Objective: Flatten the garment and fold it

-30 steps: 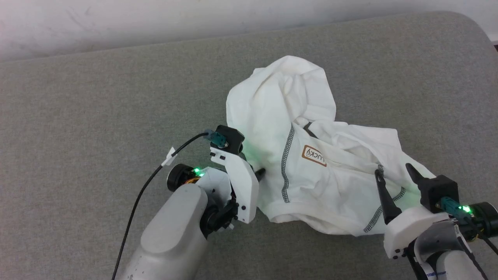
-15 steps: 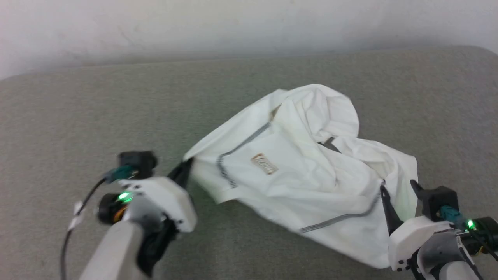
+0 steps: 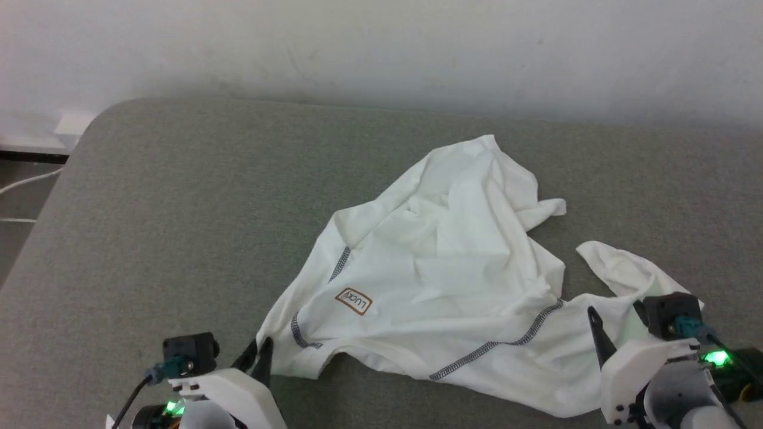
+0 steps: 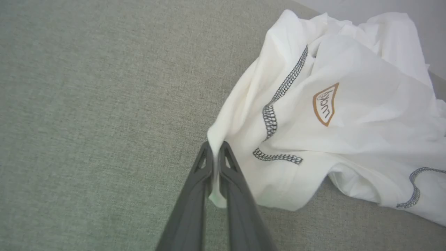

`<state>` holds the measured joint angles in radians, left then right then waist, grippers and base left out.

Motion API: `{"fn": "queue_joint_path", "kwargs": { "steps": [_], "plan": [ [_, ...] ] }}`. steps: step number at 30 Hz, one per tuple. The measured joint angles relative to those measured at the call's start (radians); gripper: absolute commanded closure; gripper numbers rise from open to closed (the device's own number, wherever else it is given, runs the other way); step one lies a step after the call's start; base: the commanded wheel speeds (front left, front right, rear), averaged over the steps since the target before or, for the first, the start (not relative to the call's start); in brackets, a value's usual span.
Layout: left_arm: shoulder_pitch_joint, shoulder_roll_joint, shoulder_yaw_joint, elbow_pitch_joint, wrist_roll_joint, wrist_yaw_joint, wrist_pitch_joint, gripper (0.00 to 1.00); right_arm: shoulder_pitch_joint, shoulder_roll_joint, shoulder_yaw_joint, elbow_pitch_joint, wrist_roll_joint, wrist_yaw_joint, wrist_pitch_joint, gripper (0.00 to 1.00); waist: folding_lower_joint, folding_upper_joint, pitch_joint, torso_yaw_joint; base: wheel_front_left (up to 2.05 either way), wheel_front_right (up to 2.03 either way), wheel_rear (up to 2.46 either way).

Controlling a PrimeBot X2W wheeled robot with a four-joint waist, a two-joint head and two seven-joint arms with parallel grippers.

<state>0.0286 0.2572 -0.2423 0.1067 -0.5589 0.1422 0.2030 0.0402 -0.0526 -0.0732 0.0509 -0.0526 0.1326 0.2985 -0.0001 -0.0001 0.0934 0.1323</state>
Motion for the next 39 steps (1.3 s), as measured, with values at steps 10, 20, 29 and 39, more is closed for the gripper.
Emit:
{"fn": "queue_joint_path", "kwargs": {
  "steps": [10, 20, 29, 39],
  "plan": [
    [-0.106, -0.018, -0.036, -0.016, 0.151, -0.062, -0.38, 0.0, -0.184, -0.081, 0.113, 0.04, 0.119, 0.0, 0.2, 0.0, 0.0, 0.0, -0.022, 0.09, 0.0, 0.0, 0.0],
    [-0.106, -0.056, -0.07, 0.055, 0.194, -0.071, -0.45, 0.0, -0.263, -0.158, 0.202, 0.296, 0.182, -0.001, 0.358, 0.0, 0.0001, 0.0, -0.008, 0.161, 0.0, 0.0, 0.0],
    [-0.1, -0.06, -0.057, 0.098, 0.198, -0.081, -0.459, 0.0, -0.278, -0.217, 0.261, 0.328, 0.203, 0.001, 0.305, 1.0, 0.0002, 0.0, -0.001, 0.149, 0.0, 0.0, 0.0],
    [-0.092, -0.049, -0.051, 0.114, 0.199, -0.096, -0.46, 0.0, -0.09, -0.445, 0.102, 0.177, 0.204, 0.0, 0.495, 1.0, 0.0001, 0.0001, -0.049, 0.039, 0.0, 0.0, 0.0]
  ]
}}
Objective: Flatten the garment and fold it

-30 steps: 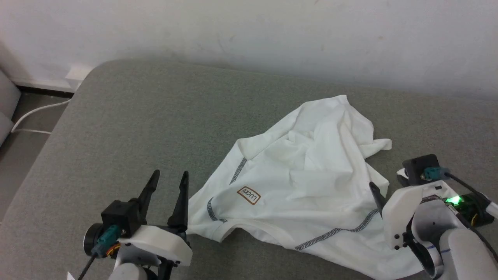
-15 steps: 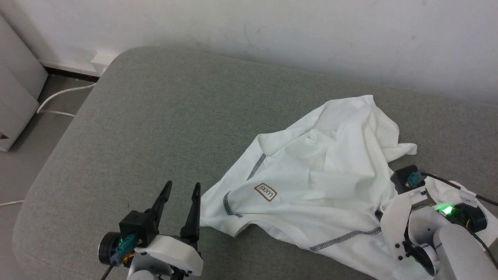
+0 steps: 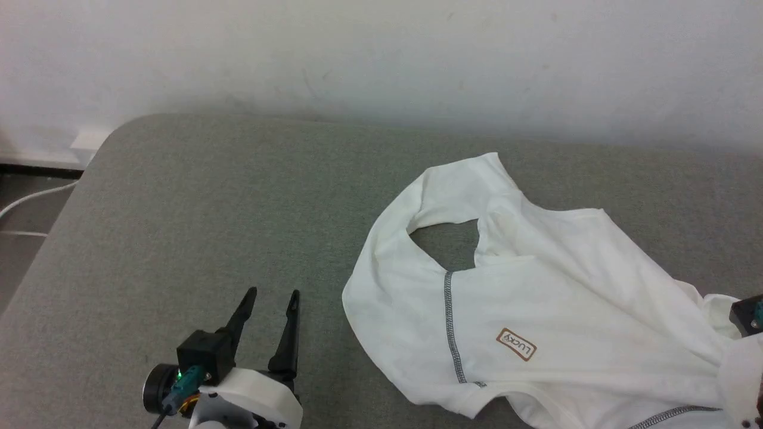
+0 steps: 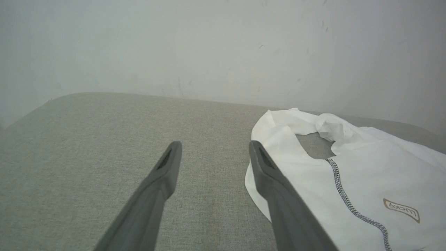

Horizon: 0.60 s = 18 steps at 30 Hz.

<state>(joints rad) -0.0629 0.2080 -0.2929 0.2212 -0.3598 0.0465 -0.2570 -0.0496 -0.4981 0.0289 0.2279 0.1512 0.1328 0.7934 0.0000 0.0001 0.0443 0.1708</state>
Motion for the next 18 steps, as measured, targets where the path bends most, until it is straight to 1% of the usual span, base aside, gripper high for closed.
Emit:
{"fn": "queue_joint_path", "kwargs": {
  "steps": [2, 5, 6, 7, 13, 16, 18],
  "plan": [
    [0.0, 0.0, -0.002, 0.001, 0.0, -0.003, 0.0, 0.0, 0.03, -0.012, -0.022, -0.034, -0.002, 0.0, 0.023, 1.0, 0.0, 0.0, -0.008, -0.025, 0.0, 0.0, 0.0],
    [-0.001, 0.001, -0.007, 0.01, 0.001, -0.011, 0.0, 0.0, 0.06, 0.004, -0.026, -0.056, 0.004, 0.0, 0.04, 1.0, 0.0, 0.0, -0.014, -0.061, 0.0, 0.0, 0.0],
    [-0.004, 0.001, -0.009, 0.016, 0.001, -0.012, 0.001, 0.0, 0.063, 0.014, -0.017, -0.062, 0.003, 0.0, 0.032, 0.05, -0.0001, 0.0, -0.014, -0.073, 0.0, 0.0, 0.0],
    [-0.01, 0.001, -0.011, 0.022, 0.001, -0.014, 0.003, 0.0, 0.062, 0.025, -0.012, -0.07, -0.002, 0.0, 0.009, 0.0, 0.0, 0.0, -0.013, -0.084, 0.0, 0.0, 0.0],
    [-0.096, 0.011, -0.021, 0.081, 0.0, -0.039, 0.049, 0.0, -0.023, 0.131, 0.015, -0.131, -0.02, 0.0, -0.237, 0.0, 0.0, 0.0, 0.008, -0.149, 0.0, 0.0, 0.0],
    [-0.151, 0.017, -0.023, 0.122, -0.006, -0.051, 0.097, 0.0, -0.066, 0.159, 0.022, -0.174, -0.018, 0.0, -0.355, 0.0, 0.0, 0.0, 0.024, -0.181, 0.0, 0.0, 0.0],
    [-0.192, 0.023, -0.026, 0.162, -0.014, -0.06, 0.151, 0.0, -0.079, 0.184, 0.016, -0.204, -0.018, 0.0, -0.413, 0.0, 0.0, 0.0, 0.038, -0.202, 0.0, 0.0, 0.0]
  ]
}}
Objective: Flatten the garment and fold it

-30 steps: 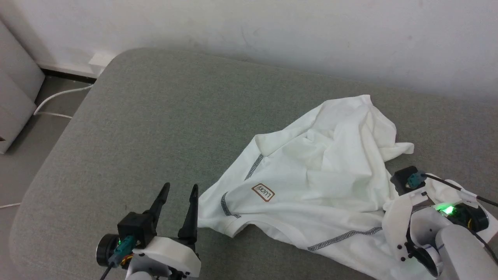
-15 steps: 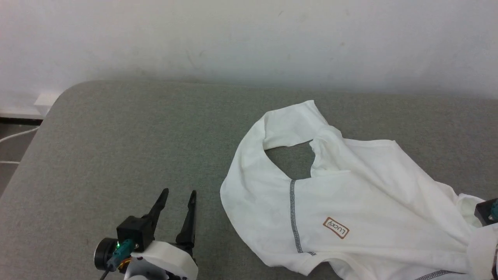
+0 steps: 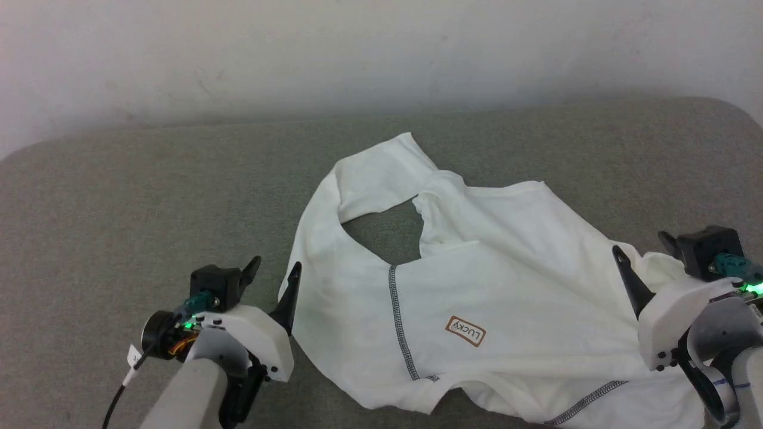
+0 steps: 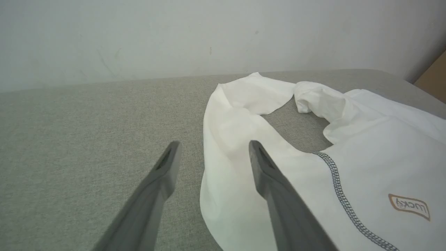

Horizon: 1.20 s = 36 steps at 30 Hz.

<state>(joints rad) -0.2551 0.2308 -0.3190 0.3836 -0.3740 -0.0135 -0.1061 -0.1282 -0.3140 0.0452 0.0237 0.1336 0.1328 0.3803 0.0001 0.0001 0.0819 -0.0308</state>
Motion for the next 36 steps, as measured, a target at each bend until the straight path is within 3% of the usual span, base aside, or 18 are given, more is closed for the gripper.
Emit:
{"fn": "queue_joint_path", "kwargs": {
  "steps": [7, 11, 12, 13, 17, 26, 31, 35, 36],
  "plan": [
    [-0.116, 0.042, -0.027, 0.161, -0.014, -0.023, 0.223, 0.0, -0.004, 0.079, -0.018, -0.077, -0.034, 0.0, -0.13, 0.0, 0.0001, 0.0, 0.062, -0.067, 0.0, 0.0, 0.0],
    [-0.163, 0.057, -0.048, 0.198, -0.013, -0.057, 0.252, 0.0, 0.009, 0.129, -0.036, -0.08, -0.054, 0.0, -0.156, 0.0, 0.0, 0.0, 0.103, -0.097, 0.0, 0.0, 0.0],
    [-0.176, 0.058, -0.054, 0.203, -0.013, -0.065, 0.256, 0.44, 0.015, 0.135, -0.039, -0.077, -0.063, 0.0, -0.158, 0.0, 0.0, 0.0, 0.112, -0.104, 0.0, 0.0, 0.0],
    [-0.187, 0.06, -0.057, 0.206, -0.014, -0.067, 0.256, 1.0, 0.02, 0.138, -0.04, -0.071, -0.073, 0.0, -0.162, 0.0, 0.0, 0.0, 0.122, -0.109, 0.0, 0.0, 0.0],
    [-0.214, 0.065, -0.042, 0.213, -0.017, -0.067, 0.189, 1.0, 0.032, 0.153, -0.037, -0.054, -0.087, 0.0, -0.171, 0.0, 0.0002, 0.0, 0.15, -0.121, 0.0, 0.0, 0.0],
    [-0.215, 0.137, 0.127, 0.185, -0.054, 0.071, -0.065, 1.0, 0.033, 0.13, -0.014, -0.042, -0.09, 0.0, -0.145, 0.0, 0.0001, 0.0, 0.14, -0.072, 0.0, 0.0, 0.0],
    [-0.148, 0.171, 0.192, 0.137, -0.085, 0.116, -0.088, 1.0, 0.032, 0.092, 0.023, -0.046, -0.079, 0.0, -0.102, 0.0, -0.0001, 0.0, 0.118, -0.013, 0.0, 0.0, 0.0],
    [-0.073, 0.163, 0.197, 0.115, -0.111, 0.129, -0.071, 1.0, 0.005, 0.05, 0.073, -0.048, -0.052, 0.0, -0.062, 0.0, -0.0001, 0.0, 0.108, 0.041, 0.0, 0.0, 0.0],
    [-0.059, 0.153, 0.193, 0.11, -0.115, 0.131, -0.063, 0.74, -0.01, 0.04, 0.087, -0.047, -0.035, 0.0, -0.05, 0.0, -0.0001, 0.0, 0.106, 0.054, 0.0, 0.0, 0.0]
  ]
}}
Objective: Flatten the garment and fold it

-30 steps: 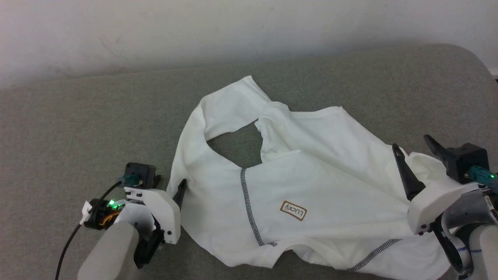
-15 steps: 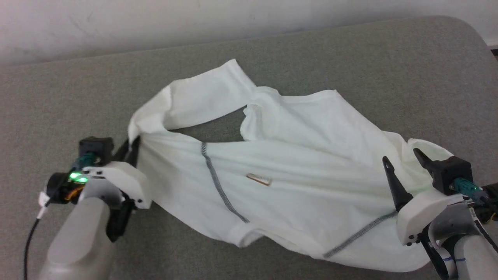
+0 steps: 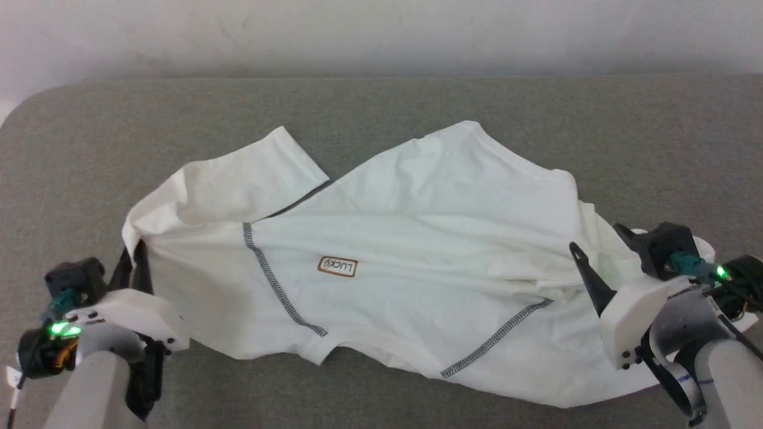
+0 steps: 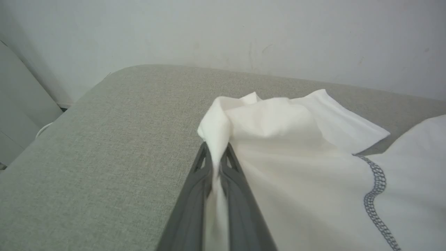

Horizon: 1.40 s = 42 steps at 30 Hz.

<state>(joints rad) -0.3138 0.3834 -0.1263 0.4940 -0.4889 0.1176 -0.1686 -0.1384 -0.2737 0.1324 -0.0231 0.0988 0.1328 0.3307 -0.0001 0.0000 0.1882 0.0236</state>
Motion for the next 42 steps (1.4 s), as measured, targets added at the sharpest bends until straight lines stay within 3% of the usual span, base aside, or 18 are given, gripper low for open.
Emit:
{"fn": "queue_joint_path", "kwargs": {
  "steps": [1, 7, 15, 22, 23, 24, 29, 36, 42],
  "plan": [
    [0.012, -0.011, -0.009, -0.008, 0.001, 0.005, 0.001, 0.0, -0.019, -0.008, 0.012, 0.002, 0.016, 0.0, 0.013, 0.0, 0.0, 0.0, -0.001, 0.014, 0.0, 0.0, 0.0],
    [0.03, -0.082, -0.071, -0.105, 0.02, 0.0, -0.046, 0.0, -0.166, -0.089, 0.086, 0.077, 0.072, 0.0, 0.153, 0.0, 0.0, 0.0, 0.001, 0.098, 0.0, 0.0, 0.0],
    [0.08, -0.168, -0.14, -0.268, 0.093, -0.021, -0.087, 0.0, -0.295, -0.187, 0.191, 0.339, 0.135, 0.0, 0.414, 0.0, 0.0002, 0.0, 0.015, 0.212, 0.0, 0.0, 0.0],
    [0.143, -0.229, -0.168, -0.355, 0.143, -0.038, -0.088, 0.0, -0.35, -0.257, 0.243, 0.456, 0.184, -0.002, 0.423, 0.0, -0.0001, 0.0, 0.033, 0.311, 0.0, 0.0, 0.0],
    [0.15, -0.234, -0.171, -0.355, 0.146, -0.044, -0.088, 0.0, -0.352, -0.263, 0.252, 0.467, 0.193, -0.002, 0.423, 0.56, -0.0001, 0.0, 0.036, 0.323, 0.0, 0.0, 0.0],
    [0.156, -0.237, -0.172, -0.354, 0.148, -0.047, -0.088, 0.0, -0.355, -0.272, 0.263, 0.472, 0.201, -0.003, 0.423, 1.0, -0.0002, 0.0, 0.039, 0.334, 0.0, 0.0, 0.0],
    [0.165, -0.252, -0.178, -0.348, 0.167, -0.072, -0.089, 0.0, -0.4, -0.306, 0.287, 0.51, 0.169, -0.001, 0.306, 1.0, 0.0002, 0.0, 0.051, 0.376, 0.0, 0.0, 0.0],
    [0.164, -0.275, -0.207, -0.321, 0.185, -0.104, -0.088, 0.0, -0.587, -0.318, 0.282, 0.591, -0.011, -0.001, 0.015, 1.0, 0.0003, 0.0, 0.059, 0.407, 0.0, 0.0, 0.0],
    [0.157, -0.299, -0.225, -0.311, 0.192, -0.119, -0.088, 0.0, -0.768, -0.319, 0.26, 0.698, -0.173, 0.0, -0.142, 1.0, 0.0003, 0.0, 0.085, 0.427, 0.0, 0.0, 0.0]
  ]
}}
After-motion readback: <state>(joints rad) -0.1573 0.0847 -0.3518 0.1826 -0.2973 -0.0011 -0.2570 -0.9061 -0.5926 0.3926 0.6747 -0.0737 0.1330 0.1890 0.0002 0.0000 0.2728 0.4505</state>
